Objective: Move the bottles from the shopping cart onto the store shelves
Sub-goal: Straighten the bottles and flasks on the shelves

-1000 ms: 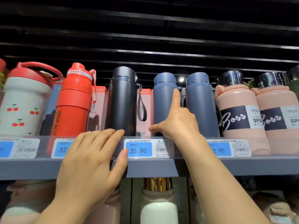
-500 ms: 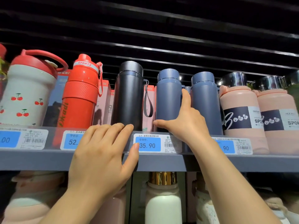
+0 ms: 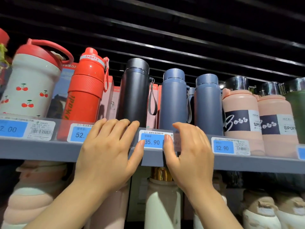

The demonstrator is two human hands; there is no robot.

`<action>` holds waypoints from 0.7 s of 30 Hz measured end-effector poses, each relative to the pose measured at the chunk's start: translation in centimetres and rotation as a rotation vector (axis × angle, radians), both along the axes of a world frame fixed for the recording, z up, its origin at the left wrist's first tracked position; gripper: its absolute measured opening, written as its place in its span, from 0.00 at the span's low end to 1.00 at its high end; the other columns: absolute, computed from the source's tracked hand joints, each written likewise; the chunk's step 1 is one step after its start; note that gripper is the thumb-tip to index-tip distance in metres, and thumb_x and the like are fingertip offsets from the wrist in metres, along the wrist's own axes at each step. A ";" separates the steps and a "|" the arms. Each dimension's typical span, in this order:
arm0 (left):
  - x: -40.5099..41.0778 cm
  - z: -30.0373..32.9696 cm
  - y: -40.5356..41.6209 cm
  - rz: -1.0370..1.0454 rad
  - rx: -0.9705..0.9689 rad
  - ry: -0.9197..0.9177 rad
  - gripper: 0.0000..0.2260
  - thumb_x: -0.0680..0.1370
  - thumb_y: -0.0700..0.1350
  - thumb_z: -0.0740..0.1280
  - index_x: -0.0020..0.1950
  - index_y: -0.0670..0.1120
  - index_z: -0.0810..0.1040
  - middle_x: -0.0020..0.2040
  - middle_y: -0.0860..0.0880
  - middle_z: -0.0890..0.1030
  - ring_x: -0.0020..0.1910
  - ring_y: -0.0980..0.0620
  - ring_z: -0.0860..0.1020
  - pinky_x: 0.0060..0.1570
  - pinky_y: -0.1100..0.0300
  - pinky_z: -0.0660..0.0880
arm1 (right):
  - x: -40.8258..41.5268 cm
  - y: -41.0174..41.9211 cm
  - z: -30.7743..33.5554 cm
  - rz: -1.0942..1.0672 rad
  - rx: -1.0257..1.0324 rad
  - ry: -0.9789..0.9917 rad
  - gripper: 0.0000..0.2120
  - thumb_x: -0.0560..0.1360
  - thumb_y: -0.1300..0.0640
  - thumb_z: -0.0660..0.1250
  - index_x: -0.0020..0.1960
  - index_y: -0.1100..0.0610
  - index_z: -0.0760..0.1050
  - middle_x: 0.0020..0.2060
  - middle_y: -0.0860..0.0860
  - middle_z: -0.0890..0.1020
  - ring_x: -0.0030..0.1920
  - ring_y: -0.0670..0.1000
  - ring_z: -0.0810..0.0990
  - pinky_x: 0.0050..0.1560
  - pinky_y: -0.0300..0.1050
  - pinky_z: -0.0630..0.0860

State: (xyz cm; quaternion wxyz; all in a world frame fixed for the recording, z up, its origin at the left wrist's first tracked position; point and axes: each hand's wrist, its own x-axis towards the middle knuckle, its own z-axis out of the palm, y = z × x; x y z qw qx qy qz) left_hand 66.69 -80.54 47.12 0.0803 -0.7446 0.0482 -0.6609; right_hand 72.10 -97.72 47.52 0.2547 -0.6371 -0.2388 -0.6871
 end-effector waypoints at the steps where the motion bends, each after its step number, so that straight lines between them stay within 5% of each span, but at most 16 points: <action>1: 0.0 -0.2 0.1 0.011 -0.001 -0.004 0.23 0.79 0.54 0.55 0.64 0.43 0.79 0.58 0.44 0.81 0.55 0.42 0.78 0.64 0.46 0.67 | 0.2 0.0 -0.4 0.019 0.006 -0.027 0.16 0.75 0.50 0.59 0.55 0.57 0.77 0.48 0.49 0.81 0.51 0.51 0.77 0.63 0.48 0.69; 10: -1.7 -3.3 2.3 -0.050 0.165 0.075 0.25 0.77 0.55 0.57 0.73 0.49 0.70 0.74 0.46 0.68 0.72 0.46 0.66 0.71 0.48 0.57 | -0.2 0.7 -1.9 0.005 0.032 0.023 0.20 0.77 0.49 0.56 0.61 0.58 0.78 0.61 0.53 0.80 0.66 0.56 0.74 0.70 0.53 0.61; 14: -3.5 -5.2 3.8 -0.197 0.150 0.160 0.24 0.77 0.55 0.59 0.72 0.49 0.71 0.74 0.49 0.69 0.73 0.50 0.66 0.72 0.49 0.58 | -3.0 4.1 -3.7 0.124 -0.132 0.046 0.23 0.77 0.48 0.57 0.66 0.58 0.74 0.67 0.54 0.75 0.70 0.55 0.69 0.72 0.56 0.59; 21: -12.4 -9.4 14.7 -0.327 -0.052 0.075 0.12 0.77 0.50 0.62 0.52 0.46 0.82 0.53 0.50 0.82 0.51 0.52 0.79 0.51 0.57 0.73 | -10.3 13.3 -7.1 0.388 -0.256 0.039 0.17 0.75 0.55 0.61 0.59 0.61 0.77 0.57 0.56 0.79 0.58 0.54 0.77 0.63 0.42 0.69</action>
